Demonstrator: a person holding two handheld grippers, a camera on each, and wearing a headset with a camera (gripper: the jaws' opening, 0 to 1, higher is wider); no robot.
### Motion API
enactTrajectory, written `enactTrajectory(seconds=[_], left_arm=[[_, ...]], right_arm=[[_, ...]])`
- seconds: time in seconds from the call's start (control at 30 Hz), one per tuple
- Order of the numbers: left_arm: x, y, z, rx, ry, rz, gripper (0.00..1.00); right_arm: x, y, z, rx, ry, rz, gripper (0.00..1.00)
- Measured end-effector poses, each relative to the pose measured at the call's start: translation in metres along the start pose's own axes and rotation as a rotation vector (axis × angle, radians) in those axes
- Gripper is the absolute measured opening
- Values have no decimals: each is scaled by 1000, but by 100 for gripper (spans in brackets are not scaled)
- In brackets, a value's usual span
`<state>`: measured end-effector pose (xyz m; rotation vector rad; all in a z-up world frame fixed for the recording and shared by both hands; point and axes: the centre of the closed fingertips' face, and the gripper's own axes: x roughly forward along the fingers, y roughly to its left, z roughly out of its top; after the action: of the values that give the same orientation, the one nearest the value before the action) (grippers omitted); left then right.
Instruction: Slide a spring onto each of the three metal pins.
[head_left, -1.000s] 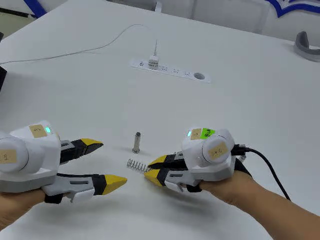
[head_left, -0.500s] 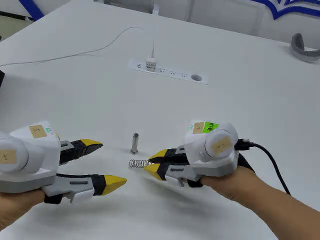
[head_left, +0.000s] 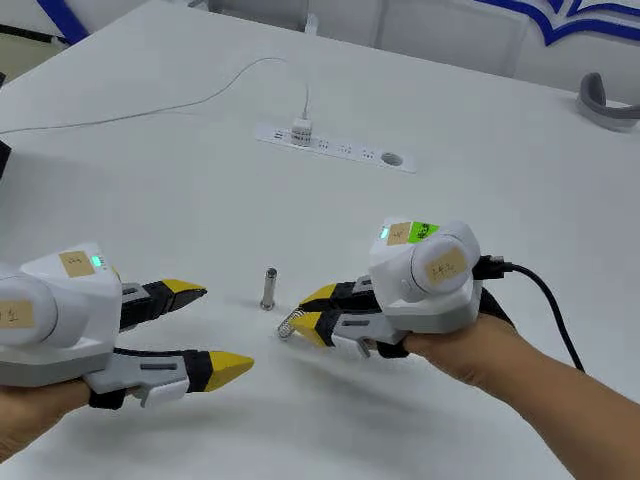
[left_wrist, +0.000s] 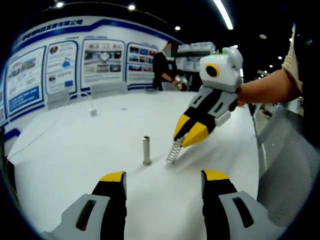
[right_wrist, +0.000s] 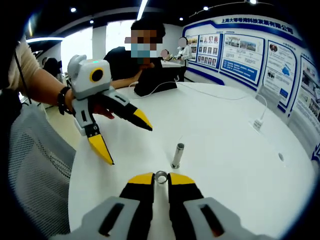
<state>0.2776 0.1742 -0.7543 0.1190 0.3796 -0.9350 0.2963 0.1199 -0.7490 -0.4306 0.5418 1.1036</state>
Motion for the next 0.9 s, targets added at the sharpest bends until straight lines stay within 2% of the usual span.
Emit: enactTrajectory(seconds=[0.37, 0.6, 0.9], left_arm=[[1, 0, 3, 4, -6, 0, 61], [-1, 0, 4, 7, -10, 4, 61], [-2, 1, 6, 9, -16, 9, 61]], right_arm=[[-19, -12, 37, -5, -12, -23, 12], [-26, -17, 54, -34, -12, -28, 12], [-28, -20, 69, -59, -5, -28, 12]])
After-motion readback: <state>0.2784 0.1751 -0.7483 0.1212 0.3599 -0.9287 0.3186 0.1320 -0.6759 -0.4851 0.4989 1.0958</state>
